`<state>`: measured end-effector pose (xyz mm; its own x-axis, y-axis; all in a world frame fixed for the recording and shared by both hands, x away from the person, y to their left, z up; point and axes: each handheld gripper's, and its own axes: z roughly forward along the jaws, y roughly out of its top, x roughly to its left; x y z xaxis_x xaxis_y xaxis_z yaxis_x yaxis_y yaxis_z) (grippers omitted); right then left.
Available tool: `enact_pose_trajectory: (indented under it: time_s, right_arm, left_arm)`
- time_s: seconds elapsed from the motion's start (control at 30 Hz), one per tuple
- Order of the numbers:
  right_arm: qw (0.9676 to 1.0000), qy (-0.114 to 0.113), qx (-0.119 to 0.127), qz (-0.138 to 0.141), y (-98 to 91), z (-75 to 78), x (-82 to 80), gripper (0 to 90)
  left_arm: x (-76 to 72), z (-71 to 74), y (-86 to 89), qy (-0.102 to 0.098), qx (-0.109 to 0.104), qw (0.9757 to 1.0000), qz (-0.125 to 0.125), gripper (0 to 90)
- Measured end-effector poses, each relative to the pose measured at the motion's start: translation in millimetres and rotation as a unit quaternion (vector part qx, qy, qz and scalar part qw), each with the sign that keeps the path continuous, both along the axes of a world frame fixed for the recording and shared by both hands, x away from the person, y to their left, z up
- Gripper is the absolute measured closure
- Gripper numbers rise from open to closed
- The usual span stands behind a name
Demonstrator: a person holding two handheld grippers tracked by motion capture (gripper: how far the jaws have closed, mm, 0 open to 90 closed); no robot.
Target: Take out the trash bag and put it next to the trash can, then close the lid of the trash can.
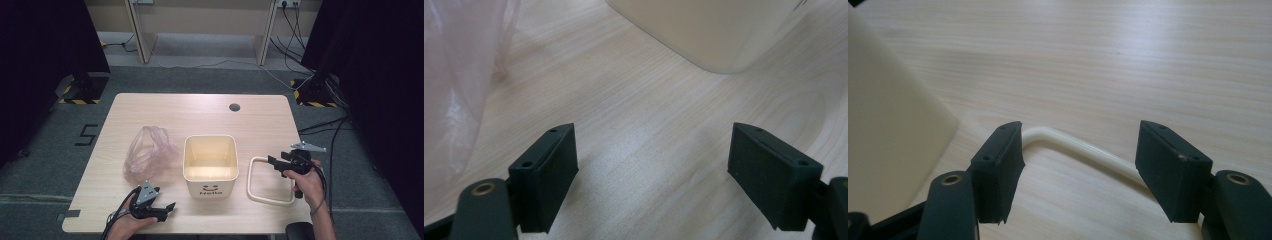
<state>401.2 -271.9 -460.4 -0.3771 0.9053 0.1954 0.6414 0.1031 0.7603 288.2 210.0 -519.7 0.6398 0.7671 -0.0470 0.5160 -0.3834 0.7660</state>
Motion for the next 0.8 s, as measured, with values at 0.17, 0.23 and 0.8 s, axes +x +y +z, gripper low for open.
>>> enact_pose_trajectory:
  time_s: [0.17,0.23,0.8]
  right_arm:
    - [0.9999,0.004,-0.008,-0.011,-7.2,-4.6,-1.4,36.0]
    - [0.9998,0.006,-0.012,-0.018,-11.3,-6.5,-2.4,36.0]
    - [0.9981,0.017,-0.031,-0.050,-35.3,-17.6,-9.3,36.1]
  left_arm:
    - [0.8,-3.4,-0.3,0.000,0.014,0.9999,0.001,18.5]
    - [1.3,-3.3,-0.1,0.001,0.014,0.9999,0.001,18.5]
    - [2.7,-3.7,0.1,0.001,0.019,0.9998,0.001,16.5]
